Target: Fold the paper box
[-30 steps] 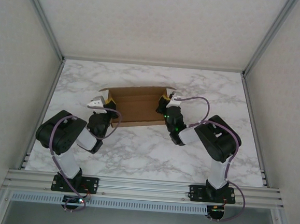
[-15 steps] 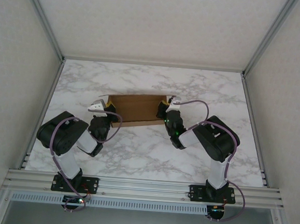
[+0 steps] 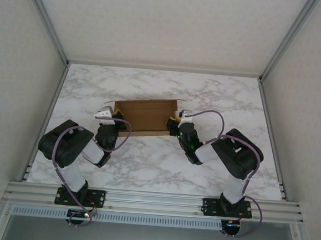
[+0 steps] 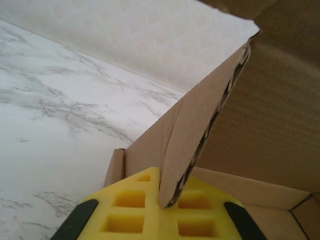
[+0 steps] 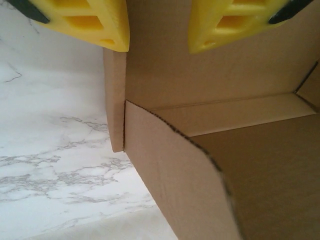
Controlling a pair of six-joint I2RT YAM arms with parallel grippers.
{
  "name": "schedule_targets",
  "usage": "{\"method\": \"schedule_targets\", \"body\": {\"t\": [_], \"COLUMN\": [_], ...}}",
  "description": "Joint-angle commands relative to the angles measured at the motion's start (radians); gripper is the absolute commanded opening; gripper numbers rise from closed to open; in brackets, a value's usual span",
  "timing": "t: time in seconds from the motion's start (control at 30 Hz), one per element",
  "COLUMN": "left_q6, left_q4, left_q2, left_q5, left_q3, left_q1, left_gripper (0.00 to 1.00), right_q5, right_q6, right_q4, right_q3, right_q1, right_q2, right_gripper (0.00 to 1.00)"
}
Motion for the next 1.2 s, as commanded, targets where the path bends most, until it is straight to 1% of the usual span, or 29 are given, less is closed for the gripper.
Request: {"method": "schedule_targets", "body": {"t": [0.0,0.13,0.2,0.23,0.3,0.37,0.47,0.57,0.63,0.7,0.73,0.83,0.93,1.03,1.17], "left_q6": [0.011,0.02,0.025,0.027,0.03,0.03,0.028,0.027,0.025,0.024,0.024,0.024,0.02,0.009,0.01], "left_q4": [-0.158,-0.161,-0.165,-0.167,-0.168,-0.166,-0.164,-0.162,-0.157,-0.159,-0.159,-0.161,-0.162,-0.151,-0.152], "left_q2": [0.009,0.007,0.009,0.009,0.01,0.015,0.023,0.029,0.03,0.03,0.03,0.032,0.038,0.048,0.047], "left_q5": [-0.004,-0.002,0.0,0.002,0.002,0.001,0.0,-0.003,-0.004,-0.003,-0.001,0.0,0.002,0.001,0.001], "left_q3": [-0.003,-0.001,0.001,0.002,0.002,0.003,0.003,0.0,-0.003,-0.002,-0.002,-0.002,-0.002,-0.006,-0.008], "left_q1": [-0.014,-0.017,-0.019,-0.02,-0.023,-0.025,-0.027,-0.028,-0.03,-0.03,-0.03,-0.031,-0.031,-0.031,-0.033], "left_gripper": [0.0,0.0,0.0,0.0,0.0,0.0,0.0,0.0,0.0,0.0,0.0,0.0,0.0,0.0,0.0], "right_q5": [-0.062,-0.134,-0.149,-0.149,-0.148,-0.151,-0.155,-0.191,-0.206,-0.175,-0.165,-0.145,-0.118,-0.093,-0.096], "right_q6": [-0.024,-0.022,-0.03,-0.051,-0.095,-0.106,-0.103,-0.125,-0.133,-0.11,-0.103,-0.099,-0.097,-0.108,-0.106], "right_q4": [0.044,0.022,-0.026,-0.074,-0.208,-0.386,-0.649,-0.885,-0.962,-1.031,-1.08,-1.325,-1.488,-1.517,-1.46], "right_q3": [-0.043,-0.112,-0.157,-0.162,-0.139,-0.063,0.094,0.302,0.409,0.516,0.58,0.849,1.041,1.099,1.064], "right_q1": [0.007,0.01,0.015,0.037,0.068,0.074,0.073,0.074,0.074,0.073,0.074,0.074,0.071,0.067,0.055], "right_q2": [-0.088,-0.227,-0.321,-0.382,-0.499,-0.597,-0.651,-0.594,-0.543,-0.49,-0.452,-0.299,-0.145,-0.071,-0.053], "right_gripper": [0.37,0.35,0.33,0.32,0.3,0.29,0.29,0.25,0.21,0.17,0.16,0.14,0.11,0.07,0.06]}}
